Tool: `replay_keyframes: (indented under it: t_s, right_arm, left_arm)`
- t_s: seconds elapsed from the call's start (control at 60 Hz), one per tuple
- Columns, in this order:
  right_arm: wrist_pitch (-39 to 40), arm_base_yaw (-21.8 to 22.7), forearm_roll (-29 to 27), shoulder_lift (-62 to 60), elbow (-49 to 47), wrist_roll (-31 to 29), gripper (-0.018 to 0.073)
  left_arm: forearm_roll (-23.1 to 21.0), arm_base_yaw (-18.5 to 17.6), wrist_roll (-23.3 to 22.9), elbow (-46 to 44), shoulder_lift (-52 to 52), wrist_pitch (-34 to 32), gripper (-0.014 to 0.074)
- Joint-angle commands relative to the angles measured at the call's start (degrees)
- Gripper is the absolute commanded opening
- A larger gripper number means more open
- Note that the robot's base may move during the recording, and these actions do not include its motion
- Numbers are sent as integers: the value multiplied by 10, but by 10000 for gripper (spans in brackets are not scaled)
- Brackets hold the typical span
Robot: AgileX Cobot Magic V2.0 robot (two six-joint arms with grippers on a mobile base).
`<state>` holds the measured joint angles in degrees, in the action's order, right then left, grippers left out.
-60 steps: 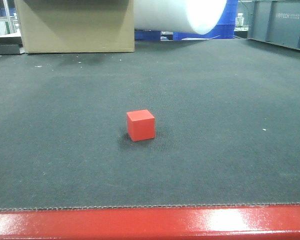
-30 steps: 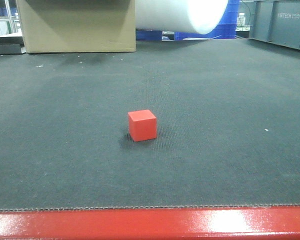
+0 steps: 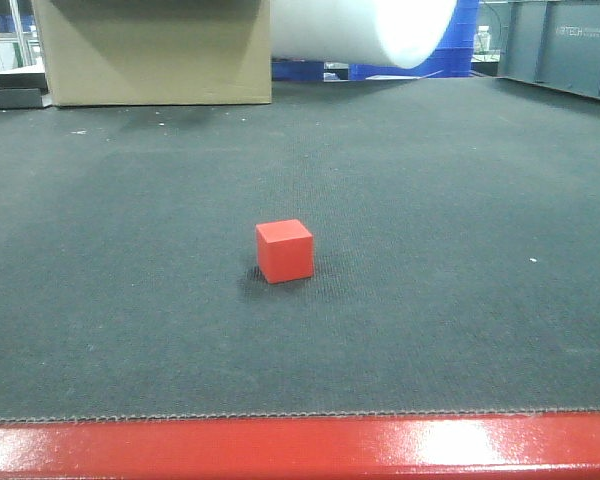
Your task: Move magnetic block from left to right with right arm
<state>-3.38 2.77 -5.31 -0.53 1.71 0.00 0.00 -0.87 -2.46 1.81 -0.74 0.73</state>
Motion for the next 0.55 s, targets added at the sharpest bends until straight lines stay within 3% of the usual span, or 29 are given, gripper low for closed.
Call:
replay_keyframes:
  t_s: [0.0,0.534]
  right_arm:
    - [45,4,-1,-11,-2,-7,67]
    - [45,4,-1,-11,-2,-7,67]
  left_arm:
    - [0,0,-2,5,-6,-51,-116]
    - [0,0,-2,5,-6,-51,-116]
